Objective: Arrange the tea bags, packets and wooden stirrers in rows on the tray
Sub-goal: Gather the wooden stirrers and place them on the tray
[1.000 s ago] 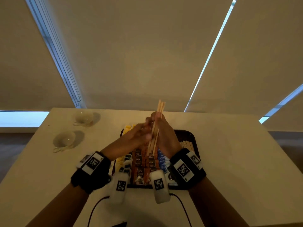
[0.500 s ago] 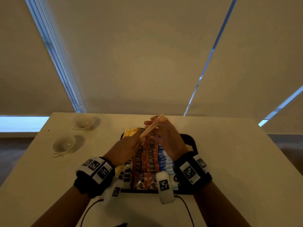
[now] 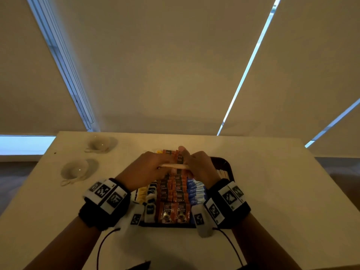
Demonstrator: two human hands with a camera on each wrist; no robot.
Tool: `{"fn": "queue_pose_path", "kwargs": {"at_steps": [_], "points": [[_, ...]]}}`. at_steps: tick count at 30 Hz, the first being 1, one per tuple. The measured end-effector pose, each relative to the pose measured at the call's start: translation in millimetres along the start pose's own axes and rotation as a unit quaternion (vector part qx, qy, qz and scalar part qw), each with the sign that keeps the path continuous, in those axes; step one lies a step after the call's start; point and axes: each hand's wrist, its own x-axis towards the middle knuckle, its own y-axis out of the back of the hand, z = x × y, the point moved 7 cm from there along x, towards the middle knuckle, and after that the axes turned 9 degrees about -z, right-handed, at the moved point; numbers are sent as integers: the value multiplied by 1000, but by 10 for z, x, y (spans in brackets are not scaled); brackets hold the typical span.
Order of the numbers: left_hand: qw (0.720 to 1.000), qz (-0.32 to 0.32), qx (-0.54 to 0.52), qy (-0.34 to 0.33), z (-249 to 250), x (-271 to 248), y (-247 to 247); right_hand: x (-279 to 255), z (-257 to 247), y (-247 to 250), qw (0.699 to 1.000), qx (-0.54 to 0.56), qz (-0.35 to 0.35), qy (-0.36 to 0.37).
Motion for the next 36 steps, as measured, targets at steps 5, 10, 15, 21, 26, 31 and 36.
{"fn": "queue_pose_path", "kwargs": {"at_steps": [5,10,15,21,26,31,36], "points": [[957,40,-284,28,-66,-14,118,-42,88,68,998,48,26,43],[885,134,-442,50,-89,39,70,-68,39,-16,997,32,51,47],[939,123,-292,136,-239,47,-18,-139,75,38,996,10,75,45],[982,92,-96,132,-372,103,-164,-243,80,-166,982,-125,-24,137],[991,0,-33,128,-432,233,-487,-329,378,-401,952,-249,-98,149],[985,-72,-68,138,-423,386,-868,-363,648,-472,976,-150,-116,104],[972,-54,-141,178,-583,377,-1065,-168,1503,-93,987,-116,-29,-106]]}}
